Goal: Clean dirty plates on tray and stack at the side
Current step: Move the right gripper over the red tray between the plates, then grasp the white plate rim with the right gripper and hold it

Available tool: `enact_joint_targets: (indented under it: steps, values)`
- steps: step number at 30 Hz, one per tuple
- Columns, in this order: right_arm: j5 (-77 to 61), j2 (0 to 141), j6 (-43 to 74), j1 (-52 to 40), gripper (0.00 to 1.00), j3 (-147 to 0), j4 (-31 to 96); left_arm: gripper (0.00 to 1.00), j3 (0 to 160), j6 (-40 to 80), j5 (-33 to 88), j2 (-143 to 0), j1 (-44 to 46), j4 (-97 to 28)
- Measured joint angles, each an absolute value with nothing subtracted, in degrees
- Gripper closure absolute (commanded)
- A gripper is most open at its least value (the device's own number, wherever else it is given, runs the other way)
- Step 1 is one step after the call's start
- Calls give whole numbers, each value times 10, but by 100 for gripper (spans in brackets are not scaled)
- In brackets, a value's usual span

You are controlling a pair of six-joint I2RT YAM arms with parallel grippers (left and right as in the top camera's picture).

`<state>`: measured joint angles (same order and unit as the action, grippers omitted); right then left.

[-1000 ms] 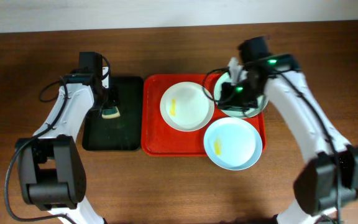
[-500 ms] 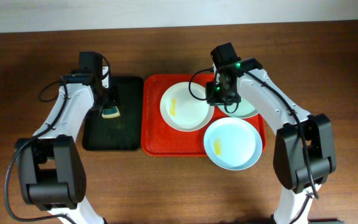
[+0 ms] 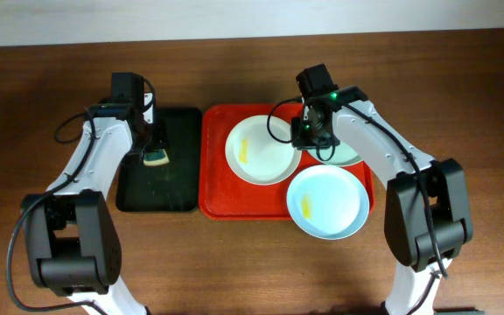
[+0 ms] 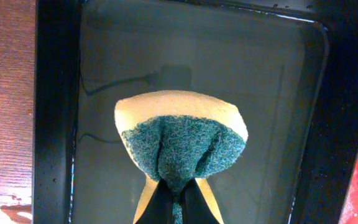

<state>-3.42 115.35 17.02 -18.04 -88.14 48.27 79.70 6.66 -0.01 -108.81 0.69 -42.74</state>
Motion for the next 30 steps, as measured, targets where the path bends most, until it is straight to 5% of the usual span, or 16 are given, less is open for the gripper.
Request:
enact_joint_targets:
  steps: [30]
  values:
    - [35, 1153, 213, -219, 83, -815, 421, 100, 797, 67, 0, -1088, 7, -426]
